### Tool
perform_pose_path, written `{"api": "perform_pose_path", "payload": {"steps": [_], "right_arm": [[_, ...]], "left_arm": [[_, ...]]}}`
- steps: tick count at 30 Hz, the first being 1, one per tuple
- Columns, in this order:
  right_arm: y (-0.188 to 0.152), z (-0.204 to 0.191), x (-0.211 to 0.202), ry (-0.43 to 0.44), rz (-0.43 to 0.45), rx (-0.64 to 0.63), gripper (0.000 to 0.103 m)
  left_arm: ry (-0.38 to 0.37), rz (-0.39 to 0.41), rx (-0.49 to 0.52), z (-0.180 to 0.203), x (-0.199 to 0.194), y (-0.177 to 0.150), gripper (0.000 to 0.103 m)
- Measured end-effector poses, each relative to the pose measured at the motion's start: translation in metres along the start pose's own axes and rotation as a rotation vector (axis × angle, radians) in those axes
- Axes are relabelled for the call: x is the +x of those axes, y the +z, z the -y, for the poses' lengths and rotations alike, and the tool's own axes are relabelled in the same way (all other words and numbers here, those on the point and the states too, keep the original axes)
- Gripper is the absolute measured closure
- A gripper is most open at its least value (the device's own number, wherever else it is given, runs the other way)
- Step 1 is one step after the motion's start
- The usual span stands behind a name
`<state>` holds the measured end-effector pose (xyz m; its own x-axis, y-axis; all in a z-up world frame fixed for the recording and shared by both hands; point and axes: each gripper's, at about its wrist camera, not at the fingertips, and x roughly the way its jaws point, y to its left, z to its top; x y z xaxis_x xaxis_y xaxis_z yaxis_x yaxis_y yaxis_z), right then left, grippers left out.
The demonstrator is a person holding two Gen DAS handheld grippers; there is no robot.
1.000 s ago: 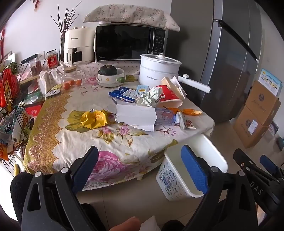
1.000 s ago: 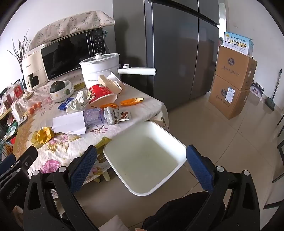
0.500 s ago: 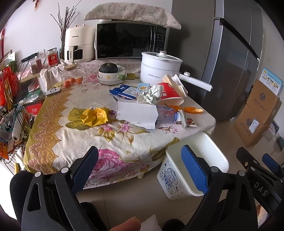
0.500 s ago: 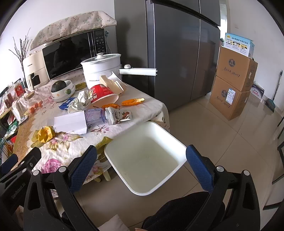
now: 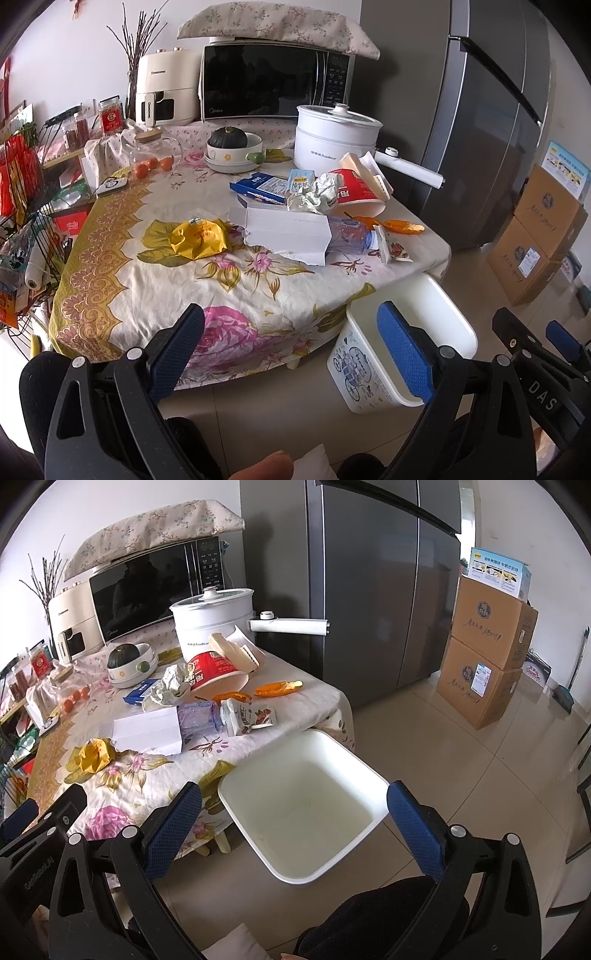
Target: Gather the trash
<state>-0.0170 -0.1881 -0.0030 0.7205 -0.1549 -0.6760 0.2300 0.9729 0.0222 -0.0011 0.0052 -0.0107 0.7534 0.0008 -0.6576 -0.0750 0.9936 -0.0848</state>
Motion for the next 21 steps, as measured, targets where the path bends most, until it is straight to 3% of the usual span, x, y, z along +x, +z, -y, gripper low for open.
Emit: {"api": "perform_pose_path", "payload": {"steps": [21], "right_arm": [[-0.003, -0.0022, 0.0009, -0.001, -0.004, -0.004, 0.007]], "left_arm": [[0.002, -0.004, -0.001, -0.0003, 0.0009, -0.0003, 0.011]]}}
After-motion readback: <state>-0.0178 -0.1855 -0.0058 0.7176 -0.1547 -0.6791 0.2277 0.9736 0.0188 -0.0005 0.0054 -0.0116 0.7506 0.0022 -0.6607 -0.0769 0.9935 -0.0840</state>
